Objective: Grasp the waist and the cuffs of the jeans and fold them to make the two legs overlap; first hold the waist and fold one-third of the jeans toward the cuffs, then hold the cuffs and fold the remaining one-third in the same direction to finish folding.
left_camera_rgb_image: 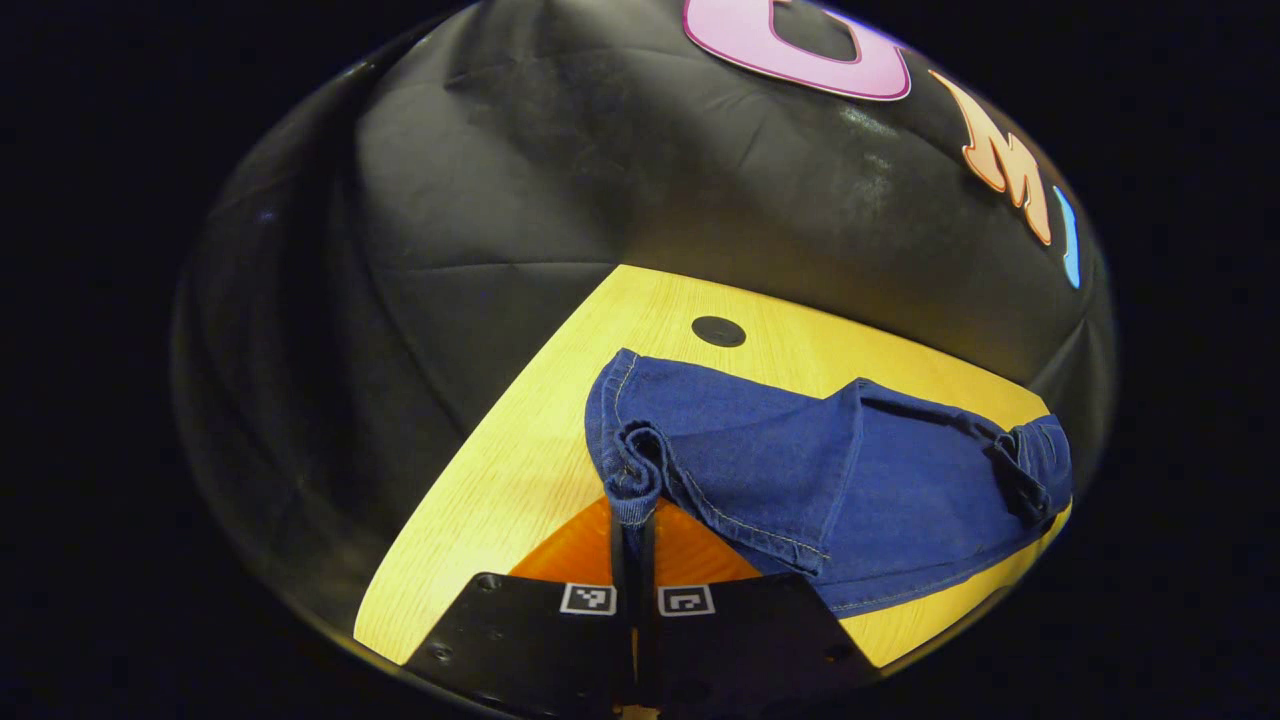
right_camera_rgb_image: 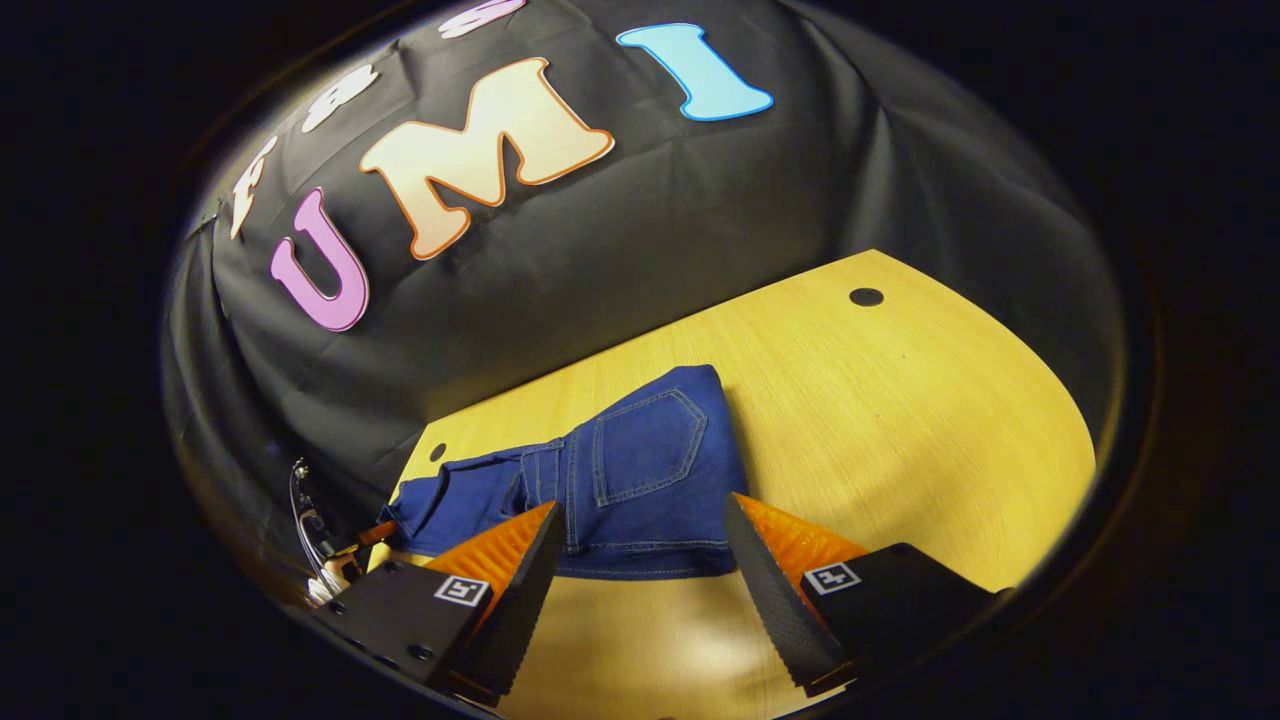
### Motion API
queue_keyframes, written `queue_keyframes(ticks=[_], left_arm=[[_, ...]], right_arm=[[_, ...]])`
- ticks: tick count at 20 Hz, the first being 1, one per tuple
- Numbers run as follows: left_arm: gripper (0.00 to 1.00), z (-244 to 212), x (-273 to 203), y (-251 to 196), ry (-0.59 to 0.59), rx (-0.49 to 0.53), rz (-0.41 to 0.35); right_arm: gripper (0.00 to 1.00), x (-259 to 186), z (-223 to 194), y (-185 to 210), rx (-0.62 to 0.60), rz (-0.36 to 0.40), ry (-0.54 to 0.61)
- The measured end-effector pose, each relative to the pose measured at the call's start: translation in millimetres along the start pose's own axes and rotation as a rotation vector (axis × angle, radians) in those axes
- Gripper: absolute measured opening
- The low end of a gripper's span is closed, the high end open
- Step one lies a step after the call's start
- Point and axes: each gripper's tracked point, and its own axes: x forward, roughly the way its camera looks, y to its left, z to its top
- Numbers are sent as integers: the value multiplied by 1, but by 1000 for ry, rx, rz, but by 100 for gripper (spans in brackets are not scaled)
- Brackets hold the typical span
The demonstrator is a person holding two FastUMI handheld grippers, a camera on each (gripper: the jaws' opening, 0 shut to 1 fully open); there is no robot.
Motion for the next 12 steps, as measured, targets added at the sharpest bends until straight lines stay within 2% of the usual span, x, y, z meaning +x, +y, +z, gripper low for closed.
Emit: queue_keyframes(ticks=[4,9,12], left_arm=[[2,29,-27,-31,-32,-10,-48],[0,75,-84,-104,-97,-116,-263],[0,91,-102,-153,-113,-165,-353]], right_arm=[[98,-3,8,3,12,17,-20],[98,-14,24,-10,-21,-9,-69],[98,-22,28,-21,-28,-17,-88]])
